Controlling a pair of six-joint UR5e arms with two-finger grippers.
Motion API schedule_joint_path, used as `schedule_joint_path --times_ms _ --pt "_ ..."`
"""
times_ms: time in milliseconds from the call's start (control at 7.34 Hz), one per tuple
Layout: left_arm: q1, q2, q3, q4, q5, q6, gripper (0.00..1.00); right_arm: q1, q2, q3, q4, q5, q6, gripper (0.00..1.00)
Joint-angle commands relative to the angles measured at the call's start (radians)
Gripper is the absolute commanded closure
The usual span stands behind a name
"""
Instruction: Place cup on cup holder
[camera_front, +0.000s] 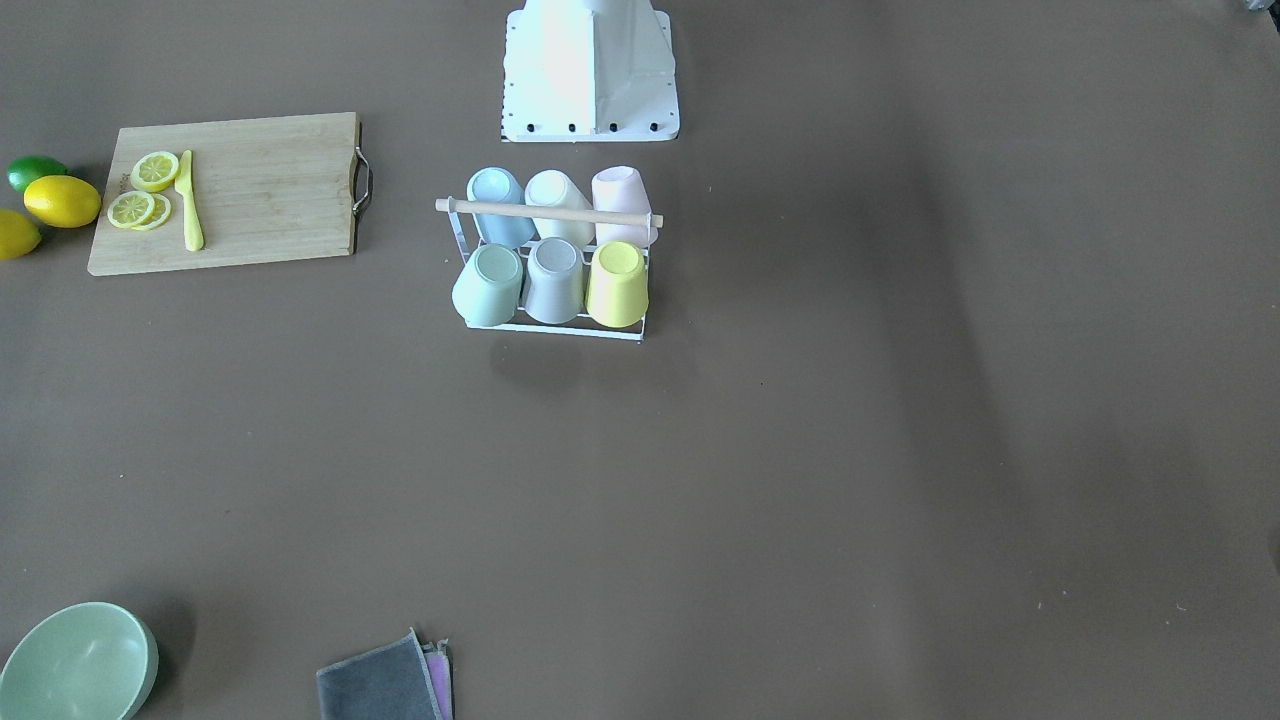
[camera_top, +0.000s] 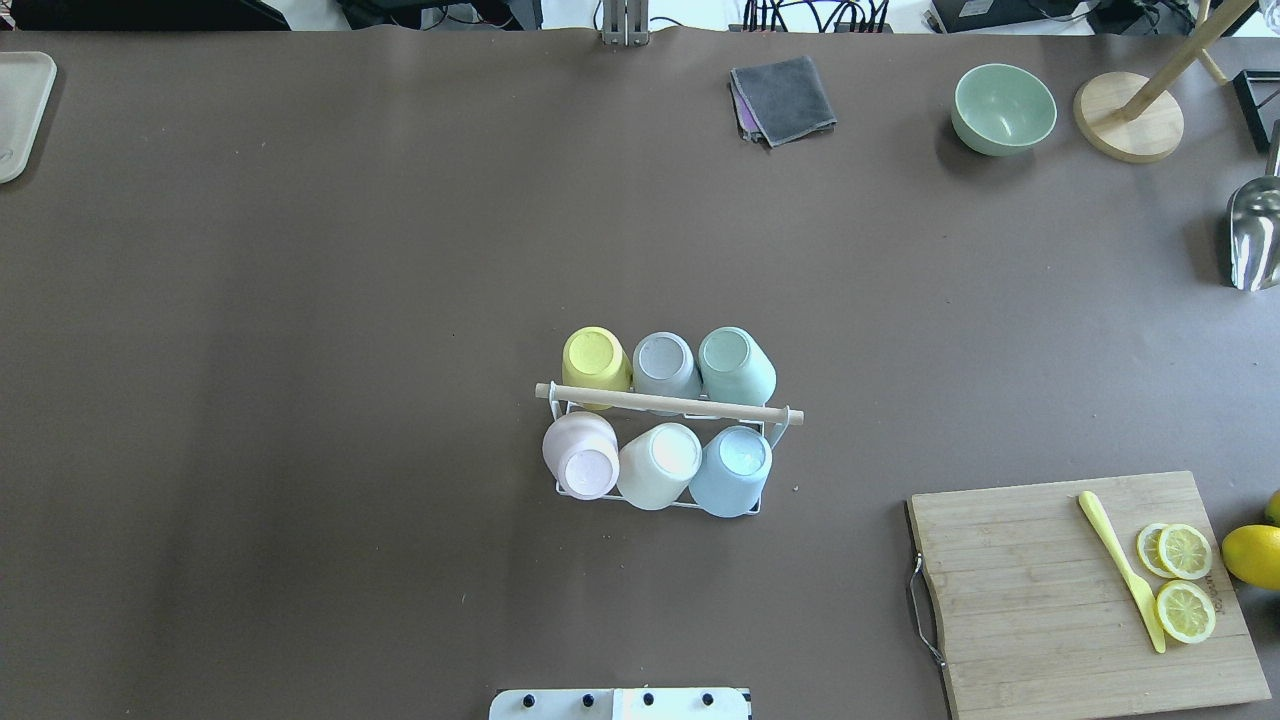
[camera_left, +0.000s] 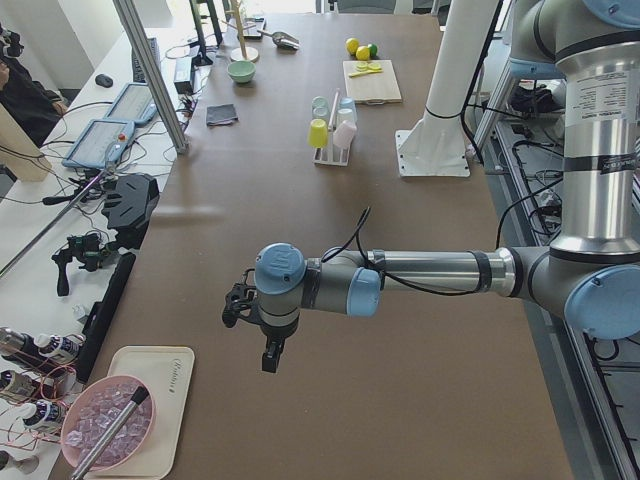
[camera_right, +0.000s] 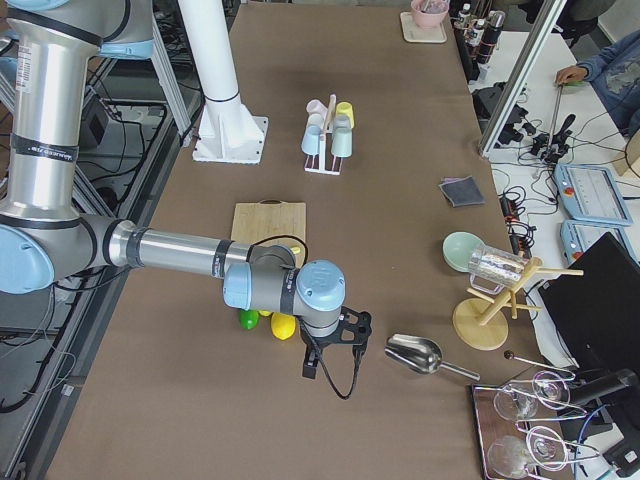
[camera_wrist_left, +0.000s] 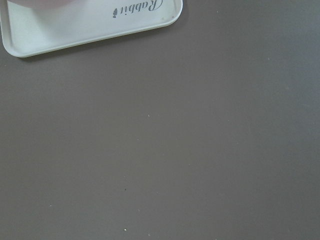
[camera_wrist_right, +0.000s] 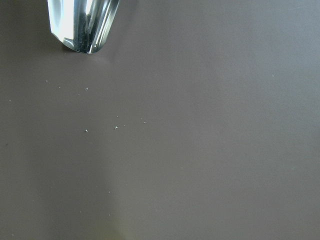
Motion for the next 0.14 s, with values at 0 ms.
schedule_joint_path --times_ms 0 --pt "0.000 0.000 0.001 0.000 0.000 0.000 0.02 0.001 0.000 0.000 0.000 0.002 0.004 0.00"
